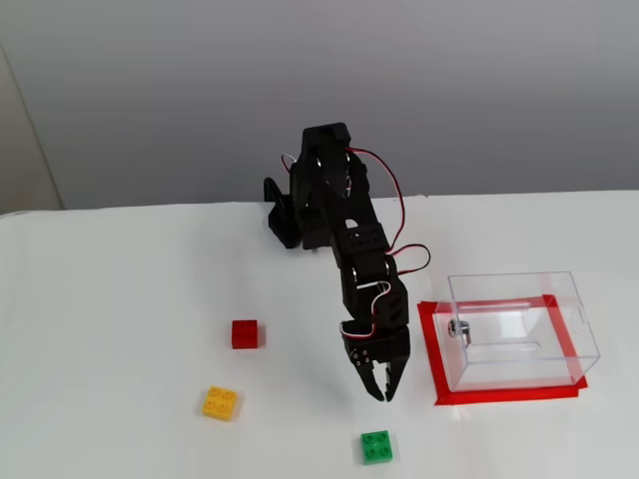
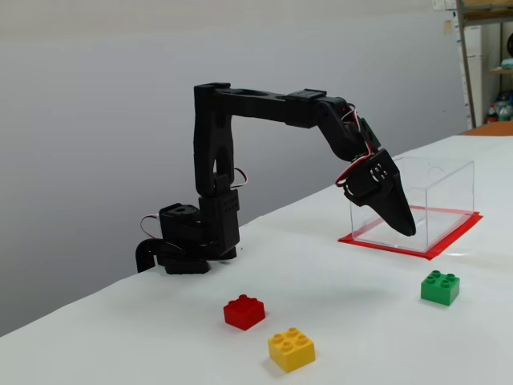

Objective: Pick the green lego brick and place it into the transparent box

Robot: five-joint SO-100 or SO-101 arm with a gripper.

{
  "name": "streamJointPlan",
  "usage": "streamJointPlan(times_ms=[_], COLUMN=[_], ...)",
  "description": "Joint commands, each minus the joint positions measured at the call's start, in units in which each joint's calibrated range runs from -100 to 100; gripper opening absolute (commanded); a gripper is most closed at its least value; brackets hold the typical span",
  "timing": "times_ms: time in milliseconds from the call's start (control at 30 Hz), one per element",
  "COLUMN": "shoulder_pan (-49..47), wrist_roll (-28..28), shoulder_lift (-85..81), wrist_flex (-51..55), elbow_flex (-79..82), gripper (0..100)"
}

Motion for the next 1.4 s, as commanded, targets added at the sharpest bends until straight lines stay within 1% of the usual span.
streamJointPlan(times_ms=[0,133,200,300,400,567,733,1000,1367], shoulder_pan=[0.8,0.3,-0.2,-0.5,-0.6,-0.6,-1.7,-2.8,-3.1], wrist_roll=[-0.2,0.2,0.2,0.1,0.2,0.4,0.4,0.3,0.3], shoulder_lift=[1.8,4.5,5.5,6.3,6.8,7.7,8.4,10.5,18.4], wrist_flex=[-0.5,-0.5,-0.5,-0.6,-3.8,-9.2,-9.9,-10.2,-11.9], elbow_flex=[-4.9,-7.2,-7.8,-7.9,-7.8,-7.8,-7.8,-8.0,-14.6], gripper=[2,3,10,24,32,36,42,43,43])
